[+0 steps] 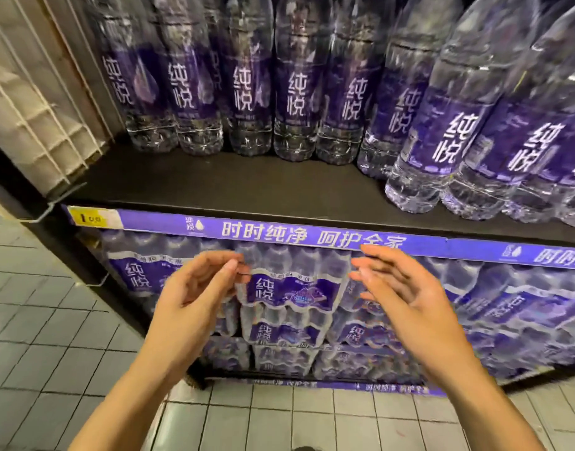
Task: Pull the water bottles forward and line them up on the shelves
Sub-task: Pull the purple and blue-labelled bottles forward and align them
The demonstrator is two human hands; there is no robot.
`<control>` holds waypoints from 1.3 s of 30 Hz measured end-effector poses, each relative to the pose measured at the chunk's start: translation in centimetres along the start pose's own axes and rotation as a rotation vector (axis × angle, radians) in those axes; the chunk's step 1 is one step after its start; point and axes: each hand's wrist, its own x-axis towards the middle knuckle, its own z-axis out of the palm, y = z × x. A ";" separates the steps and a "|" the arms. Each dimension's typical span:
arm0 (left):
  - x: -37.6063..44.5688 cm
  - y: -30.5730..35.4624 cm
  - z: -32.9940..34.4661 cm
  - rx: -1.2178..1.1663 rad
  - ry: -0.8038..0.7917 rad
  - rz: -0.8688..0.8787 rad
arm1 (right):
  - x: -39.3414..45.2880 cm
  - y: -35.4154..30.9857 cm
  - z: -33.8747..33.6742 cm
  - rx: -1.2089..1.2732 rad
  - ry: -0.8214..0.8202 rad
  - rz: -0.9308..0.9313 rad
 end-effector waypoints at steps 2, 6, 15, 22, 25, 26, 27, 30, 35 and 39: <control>1.5 1.2 -0.1 -0.011 0.039 0.046 | 2.4 -1.3 0.2 -0.012 -0.034 -0.046; 5.2 4.5 -1.7 0.016 0.094 0.163 | 7.1 -4.8 1.8 -0.051 -0.119 -0.159; 14.3 8.9 -8.9 0.058 0.172 0.246 | 15.5 -11.2 9.3 -0.102 -0.117 -0.350; 21.5 11.5 -14.0 0.122 0.192 0.370 | 20.6 -14.9 15.5 -0.181 -0.097 -0.421; 25.0 12.2 -15.4 0.127 0.298 0.362 | 23.2 -16.4 18.0 -0.258 -0.070 -0.440; 26.1 12.7 -15.6 0.157 0.336 0.377 | 24.1 -17.0 18.7 -0.256 -0.066 -0.438; 27.2 13.0 -15.7 0.187 0.370 0.413 | 25.1 -17.5 19.4 -0.271 -0.064 -0.436; 30.2 14.7 -16.0 0.211 0.401 0.509 | 28.2 -19.2 21.3 -0.579 0.002 -0.522; 33.2 16.4 -17.4 0.588 0.538 0.639 | 32.3 -20.8 23.5 -0.801 0.048 -0.672; 34.1 15.9 -17.5 0.438 0.362 0.514 | 34.0 -20.3 24.3 -0.710 0.069 -0.689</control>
